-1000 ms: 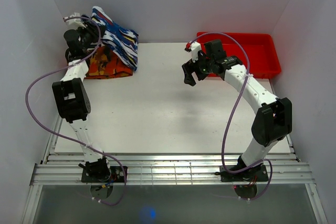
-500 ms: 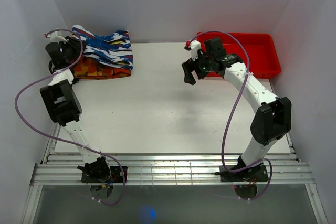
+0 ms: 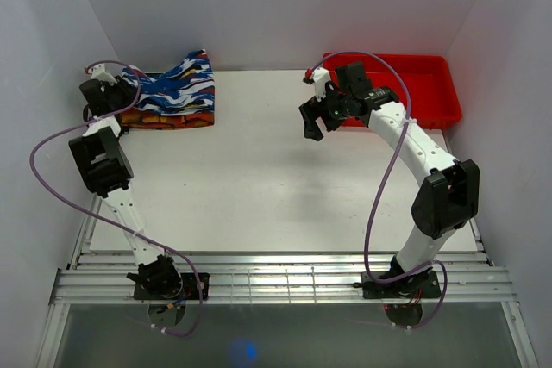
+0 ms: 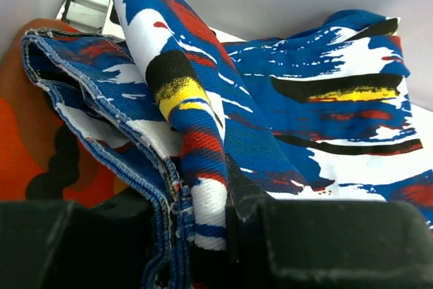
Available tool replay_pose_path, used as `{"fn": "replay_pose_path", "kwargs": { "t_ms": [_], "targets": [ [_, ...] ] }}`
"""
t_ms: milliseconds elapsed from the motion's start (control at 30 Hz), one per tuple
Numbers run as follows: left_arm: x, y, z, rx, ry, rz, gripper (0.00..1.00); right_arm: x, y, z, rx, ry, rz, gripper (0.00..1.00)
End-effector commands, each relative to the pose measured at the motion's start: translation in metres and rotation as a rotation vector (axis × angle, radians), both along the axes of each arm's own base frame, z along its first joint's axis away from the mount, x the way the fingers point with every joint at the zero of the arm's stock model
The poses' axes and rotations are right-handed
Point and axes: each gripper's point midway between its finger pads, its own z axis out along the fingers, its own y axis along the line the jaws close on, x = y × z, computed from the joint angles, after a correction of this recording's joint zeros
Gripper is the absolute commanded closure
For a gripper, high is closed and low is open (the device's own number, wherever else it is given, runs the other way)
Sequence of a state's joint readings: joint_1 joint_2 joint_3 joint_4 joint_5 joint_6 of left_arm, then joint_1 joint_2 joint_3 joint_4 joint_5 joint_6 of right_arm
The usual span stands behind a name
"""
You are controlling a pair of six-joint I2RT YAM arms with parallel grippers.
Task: Fold and stack the trousers
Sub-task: Neatly place the folded trousers to the corner
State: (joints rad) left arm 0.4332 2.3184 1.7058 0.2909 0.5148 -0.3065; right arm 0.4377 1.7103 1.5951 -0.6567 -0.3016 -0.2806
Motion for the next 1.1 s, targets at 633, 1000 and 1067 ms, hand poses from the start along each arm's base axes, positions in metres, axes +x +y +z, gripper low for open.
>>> {"fn": "replay_pose_path", "kwargs": {
  "t_ms": [633, 1000, 1067],
  "targets": [
    [-0.036, 0.043, 0.17, 0.431, -0.014, 0.074, 0.06, 0.002, 0.007, 0.007, 0.033, -0.033, 0.059, 0.1],
    [-0.049, -0.019, 0.095, 0.028, 0.091, -0.114, 0.46, 0.061, 0.155, 0.063, 0.441, -0.103, 0.204, 0.2],
    [-0.048, -0.02, 0.085, 0.002, 0.087, -0.111, 0.54, 0.076, 0.189, 0.043, 0.505, -0.06, 0.215, 0.24]
  ]
}}
